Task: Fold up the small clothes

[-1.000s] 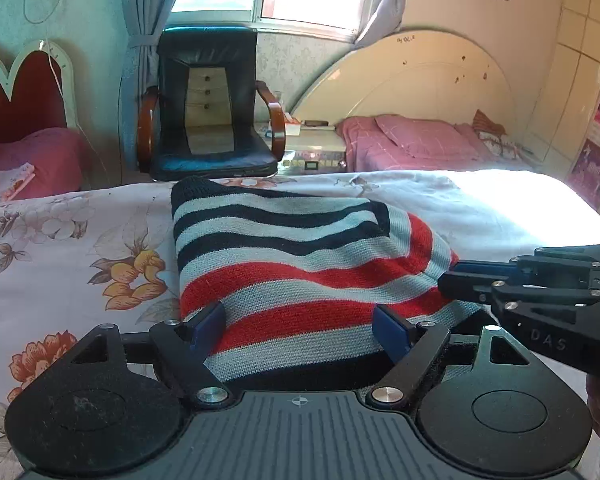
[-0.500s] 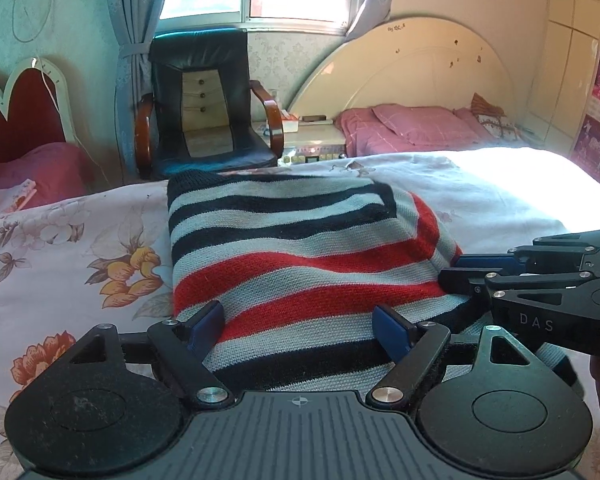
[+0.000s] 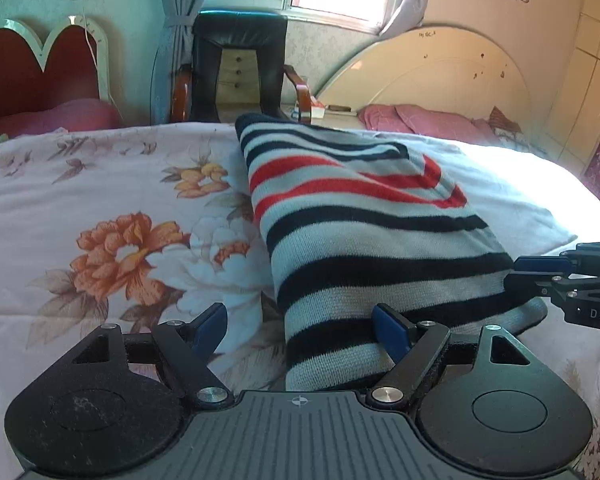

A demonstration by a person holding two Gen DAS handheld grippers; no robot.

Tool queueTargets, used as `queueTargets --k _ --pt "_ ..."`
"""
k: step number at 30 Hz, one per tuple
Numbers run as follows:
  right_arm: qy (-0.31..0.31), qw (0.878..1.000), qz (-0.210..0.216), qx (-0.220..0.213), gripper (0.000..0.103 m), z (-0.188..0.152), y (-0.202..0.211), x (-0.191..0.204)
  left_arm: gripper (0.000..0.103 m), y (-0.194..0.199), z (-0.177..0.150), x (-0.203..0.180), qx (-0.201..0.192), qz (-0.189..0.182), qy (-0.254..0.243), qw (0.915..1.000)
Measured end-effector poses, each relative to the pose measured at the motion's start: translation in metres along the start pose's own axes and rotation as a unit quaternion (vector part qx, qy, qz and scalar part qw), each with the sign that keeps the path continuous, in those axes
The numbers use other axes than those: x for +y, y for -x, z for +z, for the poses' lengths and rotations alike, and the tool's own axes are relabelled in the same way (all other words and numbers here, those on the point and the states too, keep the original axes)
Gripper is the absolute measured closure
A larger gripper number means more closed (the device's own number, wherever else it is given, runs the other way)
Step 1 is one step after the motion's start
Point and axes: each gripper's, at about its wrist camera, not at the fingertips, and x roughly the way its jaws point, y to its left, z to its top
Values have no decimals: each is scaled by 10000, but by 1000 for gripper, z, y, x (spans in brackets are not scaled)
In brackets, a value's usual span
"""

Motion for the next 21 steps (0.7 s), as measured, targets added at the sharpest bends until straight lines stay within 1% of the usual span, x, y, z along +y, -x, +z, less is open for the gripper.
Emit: queueTargets --k 2,4,6,8,10,11,12,13,14,15,17,20,21 --pt "64 9997 -157 163 79 -4 -8 0 23 -5 -5 0 36 45 29 10000" --pt "-125 9996 -58 249 79 -9 -15 -5 23 -10 -8 2 67 35 147 9999" --pt "-212 9995 -20 238 79 -14 -19 -8 23 -15 -12 1 93 75 142 9998" --pt "-362 9991 8 211 78 -19 -22 -11 17 -19 -16 4 90 96 241 9996" --pt "-565 9981 46 246 76 -18 -21 -15 15 -19 -15 8 95 67 376 9992" --pt "-633 9976 -24 271 66 -17 -21 -17 12 -19 -14 8 120 111 407 9990" --pt "-684 9971 -148 290 48 -16 -21 -19 9 -19 -13 7 144 184 378 9990" --pt "-730 9967 -228 289 40 -16 -20 -22 8 -18 -10 5 154 254 320 9990" --pt "-803 9963 -139 260 34 -17 -17 -26 5 -17 -8 2 151 328 246 9990" --pt "-936 9954 0 228 36 -17 -14 -32 0 -16 -6 -1 140 421 172 9989" --pt "-1420 9893 269 212 36 -19 -11 -47 0 -14 -2 -4 96 545 68 9984" --pt "-1969 9790 515 131 36 -20 -9 -66 0 -13 6 -4 100 529 85 9985" --pt "-2055 9770 566 91 36 -20 -9 -70 0 -12 8 -4 80 513 93 9986"
